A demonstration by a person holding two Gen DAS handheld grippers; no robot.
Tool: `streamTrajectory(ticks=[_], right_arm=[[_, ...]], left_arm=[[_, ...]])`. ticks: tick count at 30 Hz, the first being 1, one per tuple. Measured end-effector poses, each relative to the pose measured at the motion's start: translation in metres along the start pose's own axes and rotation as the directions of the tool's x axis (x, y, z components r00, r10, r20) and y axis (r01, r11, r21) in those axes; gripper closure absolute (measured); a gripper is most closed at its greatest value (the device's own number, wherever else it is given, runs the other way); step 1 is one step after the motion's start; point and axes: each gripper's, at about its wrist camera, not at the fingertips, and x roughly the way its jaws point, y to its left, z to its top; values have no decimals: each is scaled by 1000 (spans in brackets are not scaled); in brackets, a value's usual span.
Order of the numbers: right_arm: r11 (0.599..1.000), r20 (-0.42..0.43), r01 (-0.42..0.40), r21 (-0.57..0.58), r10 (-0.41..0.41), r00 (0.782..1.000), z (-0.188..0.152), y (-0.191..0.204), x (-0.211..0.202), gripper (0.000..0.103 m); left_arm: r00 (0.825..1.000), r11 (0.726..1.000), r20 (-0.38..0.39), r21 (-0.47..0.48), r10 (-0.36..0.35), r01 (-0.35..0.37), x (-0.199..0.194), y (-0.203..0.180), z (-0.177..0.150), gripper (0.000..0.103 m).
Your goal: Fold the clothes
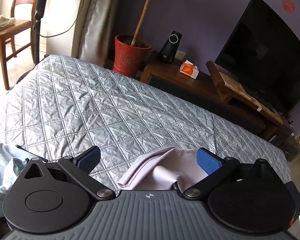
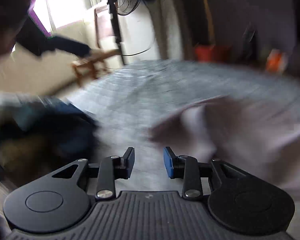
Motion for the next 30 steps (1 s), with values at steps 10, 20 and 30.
streamTrajectory(ticks=[10,20,30], right_arm=[[885,-59,357,-299,-391,919,-30,-83,-29,22],[918,-113,273,-287,-315,942,-18,-113,-38,97],[845,-61,413,-340,-458,887,-47,-142,-105,44]], left_arm=[[1000,999,-18,41,5,-4,8,-11,-4,0],[999,994,-39,112,6,-1,18,-31,-13,0],[998,987,-59,158,8,2,24,-43,-22,0]])
